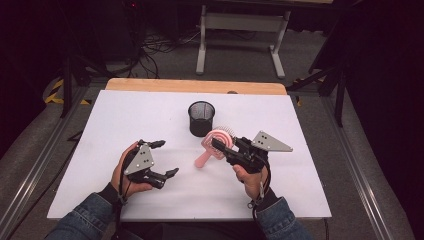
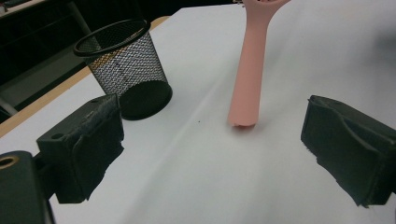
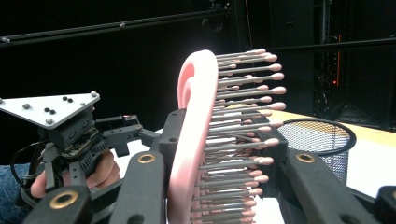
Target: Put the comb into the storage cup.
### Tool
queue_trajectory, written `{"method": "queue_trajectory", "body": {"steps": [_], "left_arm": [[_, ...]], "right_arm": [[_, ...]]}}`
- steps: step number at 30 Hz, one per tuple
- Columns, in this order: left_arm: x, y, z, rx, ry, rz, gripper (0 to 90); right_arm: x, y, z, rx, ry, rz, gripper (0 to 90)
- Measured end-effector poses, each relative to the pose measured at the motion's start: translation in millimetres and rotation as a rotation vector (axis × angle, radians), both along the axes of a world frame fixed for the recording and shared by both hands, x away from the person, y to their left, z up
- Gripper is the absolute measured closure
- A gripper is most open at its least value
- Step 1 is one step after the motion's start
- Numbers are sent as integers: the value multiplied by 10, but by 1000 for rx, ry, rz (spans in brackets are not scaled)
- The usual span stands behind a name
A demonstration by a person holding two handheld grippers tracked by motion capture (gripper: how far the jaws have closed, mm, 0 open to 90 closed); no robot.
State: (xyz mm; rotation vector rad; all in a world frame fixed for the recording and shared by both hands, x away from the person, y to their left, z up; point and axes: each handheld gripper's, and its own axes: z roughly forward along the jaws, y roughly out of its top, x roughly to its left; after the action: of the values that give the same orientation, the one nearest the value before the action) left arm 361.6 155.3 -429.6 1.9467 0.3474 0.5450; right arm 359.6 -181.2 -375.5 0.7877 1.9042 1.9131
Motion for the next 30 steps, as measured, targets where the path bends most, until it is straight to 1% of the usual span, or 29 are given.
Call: {"method": "queue_trajectory", "body": {"steps": [1,2,3,4,6,7,9,11,12,14,15,16,20,22,26,30], "left_arm": [[-11,51,1,-6,-2,3,66],[-11,51,1,-6,-2,3,66],[-18,113,0,-10,0,11,64],[-18,113,0,-10,0,11,63],[-23,205,-10,-16,4,28,62],[-23,205,-10,-16,4,28,62],[-37,302,-21,-11,0,40,62],[-46,362,-27,-21,2,44,62],[-46,362,-27,-21,2,44,62],[-58,438,-24,-32,1,56,62],[-58,438,-24,-32,1,56,62],[-64,456,-23,-36,-1,56,62],[-94,540,-30,-30,-2,67,61],[-113,588,-33,-31,0,74,62],[-150,684,-39,-47,2,91,63],[-182,744,-60,-49,5,98,61]], "right_arm": [[0,-4,3,-3,-3,-1,636],[0,-7,6,-4,-4,-3,636],[0,-15,12,-6,-8,-7,636],[0,-21,14,-6,-9,-8,636],[1,-35,25,-6,-12,-14,636],[1,-40,29,-6,-13,-18,636],[2,-51,37,-7,-17,-20,636],[1,-63,49,-9,-20,-27,636],[1,-63,49,-9,-20,-27,636],[0,-87,79,-13,-34,-39,636],[0,-87,79,-13,-34,-39,636],[-2,-105,104,-13,-40,-47,636],[-5,-138,151,-14,-54,-58,636],[-3,-170,203,-10,-65,-69,636],[16,-198,281,-16,-83,-82,636],[40,-219,359,-20,-98,-96,636]]}}
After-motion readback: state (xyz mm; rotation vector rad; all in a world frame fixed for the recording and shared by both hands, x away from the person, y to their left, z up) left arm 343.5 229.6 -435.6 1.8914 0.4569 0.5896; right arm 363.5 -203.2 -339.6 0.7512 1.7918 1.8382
